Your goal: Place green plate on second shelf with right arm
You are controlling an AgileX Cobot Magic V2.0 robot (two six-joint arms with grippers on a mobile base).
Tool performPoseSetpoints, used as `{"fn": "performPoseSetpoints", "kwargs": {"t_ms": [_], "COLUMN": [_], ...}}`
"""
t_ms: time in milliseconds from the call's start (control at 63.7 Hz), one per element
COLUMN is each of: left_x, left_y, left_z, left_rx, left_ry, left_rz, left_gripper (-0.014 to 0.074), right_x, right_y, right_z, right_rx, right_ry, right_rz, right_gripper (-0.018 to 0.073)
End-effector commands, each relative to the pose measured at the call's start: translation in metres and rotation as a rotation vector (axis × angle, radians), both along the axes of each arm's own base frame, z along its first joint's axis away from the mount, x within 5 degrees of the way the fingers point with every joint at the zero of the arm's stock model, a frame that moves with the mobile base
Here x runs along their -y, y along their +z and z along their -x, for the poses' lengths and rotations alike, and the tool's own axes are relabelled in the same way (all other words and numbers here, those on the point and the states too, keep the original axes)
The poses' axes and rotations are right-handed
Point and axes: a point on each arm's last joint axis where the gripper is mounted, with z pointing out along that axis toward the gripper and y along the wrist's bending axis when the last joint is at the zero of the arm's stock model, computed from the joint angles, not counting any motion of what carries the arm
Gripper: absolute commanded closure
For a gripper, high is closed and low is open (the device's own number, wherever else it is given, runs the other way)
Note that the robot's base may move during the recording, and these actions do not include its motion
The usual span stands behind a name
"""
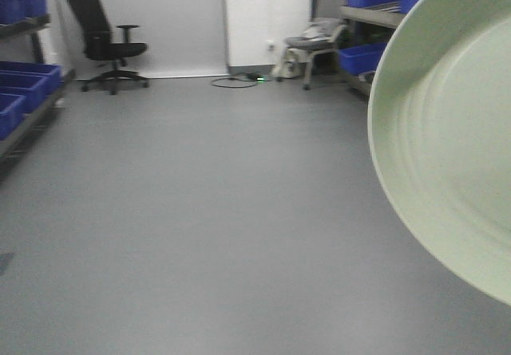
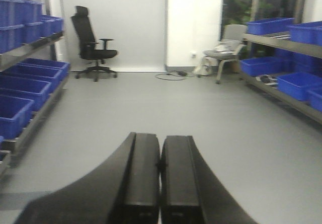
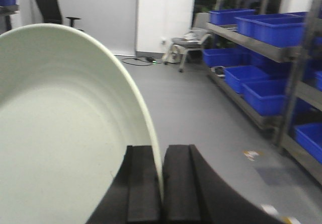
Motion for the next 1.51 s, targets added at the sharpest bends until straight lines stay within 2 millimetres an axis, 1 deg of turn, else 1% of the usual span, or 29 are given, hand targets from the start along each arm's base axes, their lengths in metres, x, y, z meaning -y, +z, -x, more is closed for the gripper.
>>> {"fn": "performPoseSetpoints", "kwargs": {"t_ms": [0,1491], "left_x": [0.0000,0.0000], "left_y": [-0.0058,-0.0058], "left_z": [0.0002,0.0002], "left_rx": [0.058,0.058], "left_ry": [-0.003,-0.003], "left_rz": [0.009,0.009], "left_gripper": [0.0466,0.0466], "right_x": [0.0001,0.0001], "right_y": [0.0214,0.0214], "right_z": [0.0023,0.0023], "right_rx": [0.139,0.138], "right_ry": [-0.001,-0.001], "right_rz": [-0.010,-0.010], "right_gripper": [0.0502,0.0502]}}
